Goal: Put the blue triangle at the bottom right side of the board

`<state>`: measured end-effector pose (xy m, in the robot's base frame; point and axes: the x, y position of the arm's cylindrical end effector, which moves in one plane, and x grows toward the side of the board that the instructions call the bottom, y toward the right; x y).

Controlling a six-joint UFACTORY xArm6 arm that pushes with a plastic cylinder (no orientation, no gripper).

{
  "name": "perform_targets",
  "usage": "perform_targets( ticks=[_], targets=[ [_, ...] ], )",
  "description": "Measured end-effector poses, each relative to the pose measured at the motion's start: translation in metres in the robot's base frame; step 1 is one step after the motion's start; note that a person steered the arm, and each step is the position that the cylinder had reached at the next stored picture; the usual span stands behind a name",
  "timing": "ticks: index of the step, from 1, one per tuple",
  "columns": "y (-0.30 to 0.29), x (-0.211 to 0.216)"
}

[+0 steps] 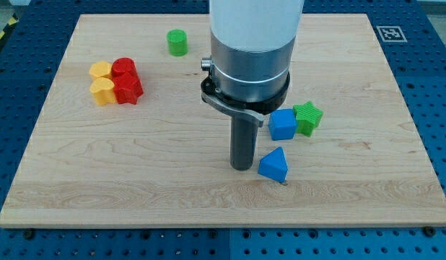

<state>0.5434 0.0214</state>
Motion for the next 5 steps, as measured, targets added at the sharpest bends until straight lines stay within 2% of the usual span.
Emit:
perform_targets(
  ticks=[1, 4, 5],
  targets=[
    [0.008, 0.012],
    [0.070, 0.012],
    [0.050, -0.006]
  ],
)
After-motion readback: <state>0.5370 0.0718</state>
